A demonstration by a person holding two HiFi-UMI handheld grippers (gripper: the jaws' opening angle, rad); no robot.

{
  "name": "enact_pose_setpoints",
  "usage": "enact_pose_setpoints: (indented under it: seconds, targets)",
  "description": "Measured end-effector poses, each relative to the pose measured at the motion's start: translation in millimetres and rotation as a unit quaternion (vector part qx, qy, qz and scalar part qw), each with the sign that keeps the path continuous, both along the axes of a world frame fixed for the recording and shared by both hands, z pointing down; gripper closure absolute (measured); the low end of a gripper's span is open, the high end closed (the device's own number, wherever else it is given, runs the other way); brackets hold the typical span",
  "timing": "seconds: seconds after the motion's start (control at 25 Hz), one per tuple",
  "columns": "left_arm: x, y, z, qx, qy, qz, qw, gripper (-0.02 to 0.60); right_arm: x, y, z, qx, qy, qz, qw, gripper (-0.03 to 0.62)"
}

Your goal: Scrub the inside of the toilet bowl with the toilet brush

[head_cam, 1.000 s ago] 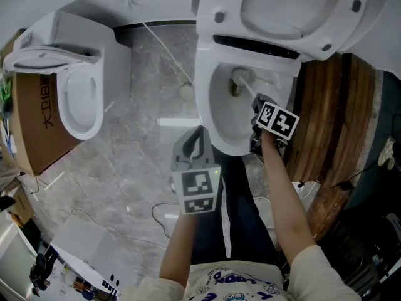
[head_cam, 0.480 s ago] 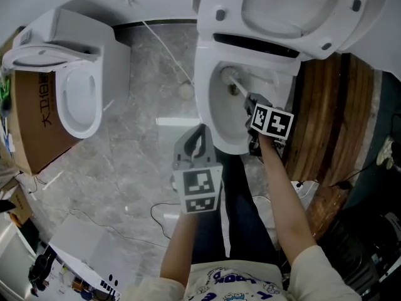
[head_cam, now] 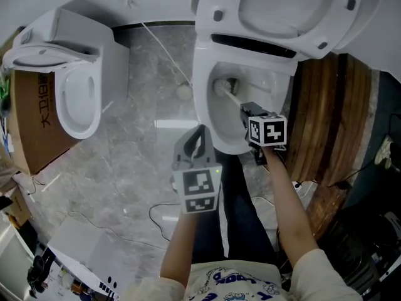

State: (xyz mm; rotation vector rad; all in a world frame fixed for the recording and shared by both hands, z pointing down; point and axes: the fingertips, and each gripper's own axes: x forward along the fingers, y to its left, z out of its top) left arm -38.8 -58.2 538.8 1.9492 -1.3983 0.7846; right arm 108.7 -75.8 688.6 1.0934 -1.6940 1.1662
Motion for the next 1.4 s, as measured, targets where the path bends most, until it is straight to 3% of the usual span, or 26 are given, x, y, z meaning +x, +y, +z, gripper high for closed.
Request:
enact_pose_setpoints:
  seconds: [0.24, 0.48, 0.72, 1.12, 1.4]
  targets:
    - [6, 2, -3, 0.003, 0.002, 0.002, 1.0, 0.58, 10, 33, 5, -0.028, 0.007, -0.062, 0.998, 0.43]
    - [8, 6, -2, 0.001, 0.002, 0.001, 1.0, 0.58, 33, 64, 10, -0.063, 0.041, -0.158, 0.985, 0.43]
    - [8, 8, -3, 0.002, 0.001, -0.004, 1.0, 0.58, 60, 64, 15, -0.064, 0.082, -0.182, 0.978, 0.43]
    - [1, 3, -6, 0.007, -0.006, -0.011, 0.9999, 0.58, 77, 33, 17, -0.001, 0.152, -0.203, 0.967, 0.431]
    - [1, -1, -8, 0.011, -0.008, -0.009, 0.9999, 0.58, 77, -25, -1, 0.08, 0.19, -0.216, 0.954, 0.431]
